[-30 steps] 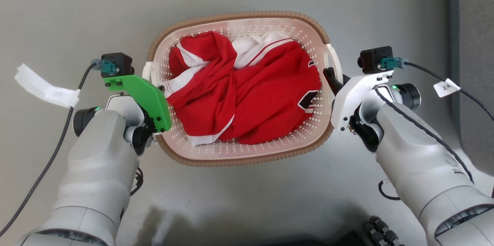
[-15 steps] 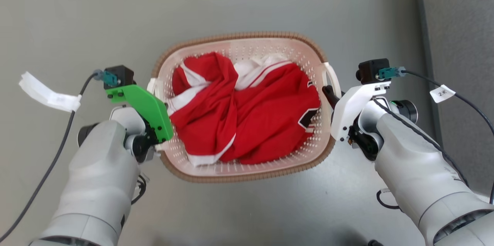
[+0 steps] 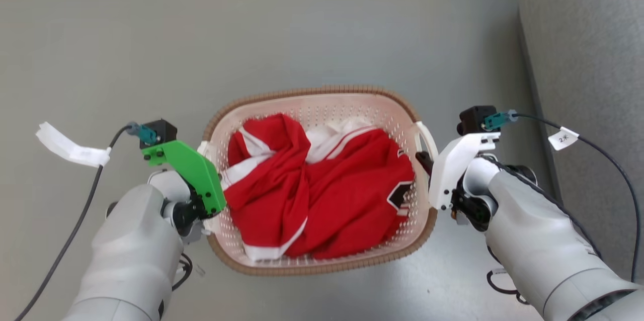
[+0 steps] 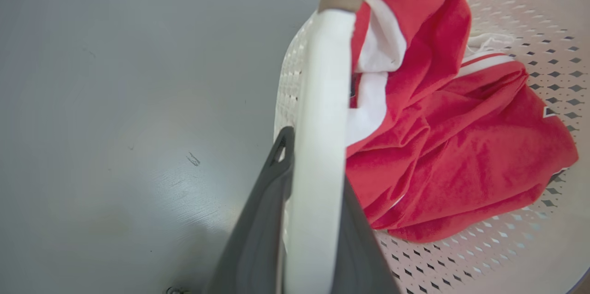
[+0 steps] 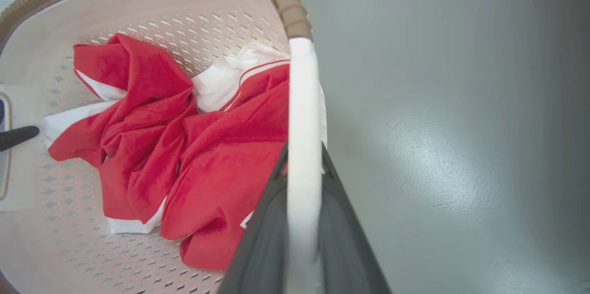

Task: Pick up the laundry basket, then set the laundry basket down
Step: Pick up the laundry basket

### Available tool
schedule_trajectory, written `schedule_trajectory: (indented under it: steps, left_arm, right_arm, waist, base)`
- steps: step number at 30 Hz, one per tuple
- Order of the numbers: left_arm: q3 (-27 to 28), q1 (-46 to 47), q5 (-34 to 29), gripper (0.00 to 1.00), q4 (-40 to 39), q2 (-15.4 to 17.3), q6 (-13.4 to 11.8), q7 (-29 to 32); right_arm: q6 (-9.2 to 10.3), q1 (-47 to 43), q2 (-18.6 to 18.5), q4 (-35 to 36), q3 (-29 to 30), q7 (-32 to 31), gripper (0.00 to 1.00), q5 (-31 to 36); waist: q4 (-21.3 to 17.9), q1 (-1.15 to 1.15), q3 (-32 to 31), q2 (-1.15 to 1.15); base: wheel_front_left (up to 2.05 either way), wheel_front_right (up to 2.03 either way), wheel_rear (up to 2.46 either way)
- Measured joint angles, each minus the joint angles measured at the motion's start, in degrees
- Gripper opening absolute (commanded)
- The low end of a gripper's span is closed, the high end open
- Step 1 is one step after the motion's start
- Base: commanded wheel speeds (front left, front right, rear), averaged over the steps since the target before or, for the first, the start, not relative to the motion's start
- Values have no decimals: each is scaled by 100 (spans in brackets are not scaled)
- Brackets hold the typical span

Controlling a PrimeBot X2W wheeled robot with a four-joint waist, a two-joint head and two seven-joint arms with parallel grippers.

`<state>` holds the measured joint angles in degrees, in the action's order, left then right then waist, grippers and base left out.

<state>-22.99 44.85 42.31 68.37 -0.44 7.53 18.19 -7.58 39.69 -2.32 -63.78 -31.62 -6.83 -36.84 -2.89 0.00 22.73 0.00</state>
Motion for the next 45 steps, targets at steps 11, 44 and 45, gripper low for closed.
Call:
schedule_trajectory:
  steps: [11, 44, 45]
  left_arm:
    - [0, -210, 291, 0, 155, -1, 0, 337]
    - [10, -519, 567, 0, 419, -1, 0, 925]
    - [11, -522, 581, 0, 428, 0, 0, 925]
  right_arm:
    - [0, -76, 9, -94, -153, -506, 0, -246]
    - [0, -327, 35, -212, -392, -1194, 0, -653]
    - [0, -330, 36, -212, -400, -1194, 0, -659]
  waist:
    - [3, 0, -664, 0]
    - [-6, 0, -1722, 0]
    - [-5, 0, -1731, 0]
  base:
    - [0, 0, 0]
    - [0, 0, 0]
    - [0, 0, 0]
